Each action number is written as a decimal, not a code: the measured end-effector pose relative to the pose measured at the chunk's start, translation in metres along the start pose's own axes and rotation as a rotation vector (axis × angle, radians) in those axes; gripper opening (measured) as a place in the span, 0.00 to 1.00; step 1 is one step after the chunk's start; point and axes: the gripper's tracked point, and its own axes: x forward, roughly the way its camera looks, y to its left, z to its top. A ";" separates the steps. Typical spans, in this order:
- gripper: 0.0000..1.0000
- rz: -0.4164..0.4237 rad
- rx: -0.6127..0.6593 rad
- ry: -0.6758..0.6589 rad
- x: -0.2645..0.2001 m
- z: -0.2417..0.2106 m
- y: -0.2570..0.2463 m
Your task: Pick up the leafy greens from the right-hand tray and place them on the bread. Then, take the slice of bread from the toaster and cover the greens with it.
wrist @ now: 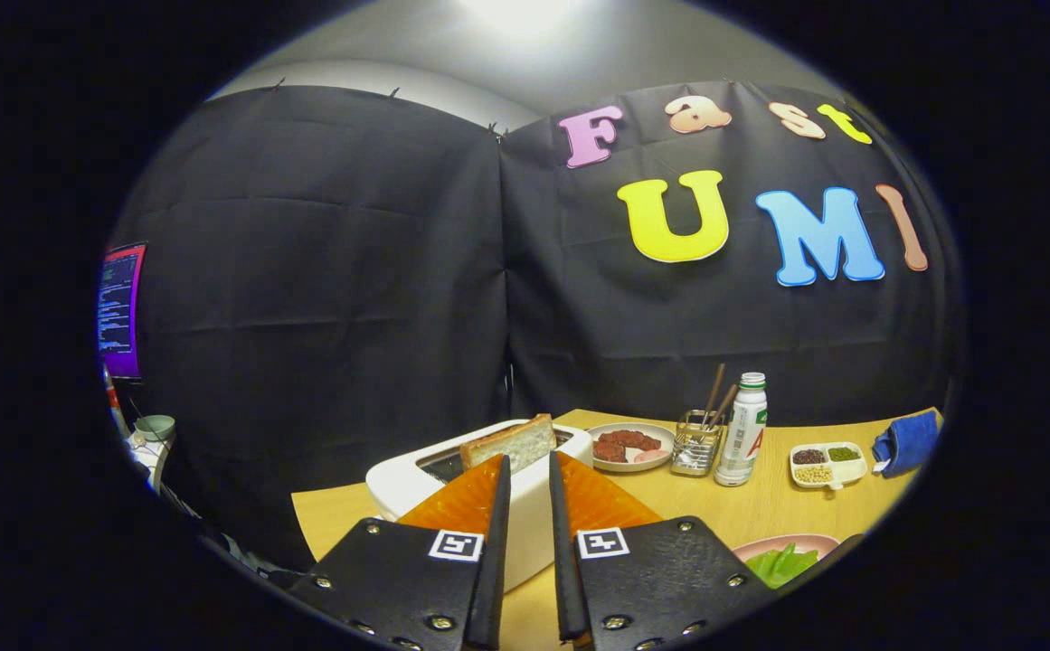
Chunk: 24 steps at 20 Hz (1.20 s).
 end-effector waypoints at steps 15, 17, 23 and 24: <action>0.40 -0.099 -0.034 0.005 0.072 -0.036 0.032; 0.40 -0.090 -0.022 0.018 0.073 -0.040 0.032; 0.20 -0.090 0.008 0.039 0.071 -0.042 0.021; 0.20 -0.106 0.021 0.027 0.069 -0.037 0.018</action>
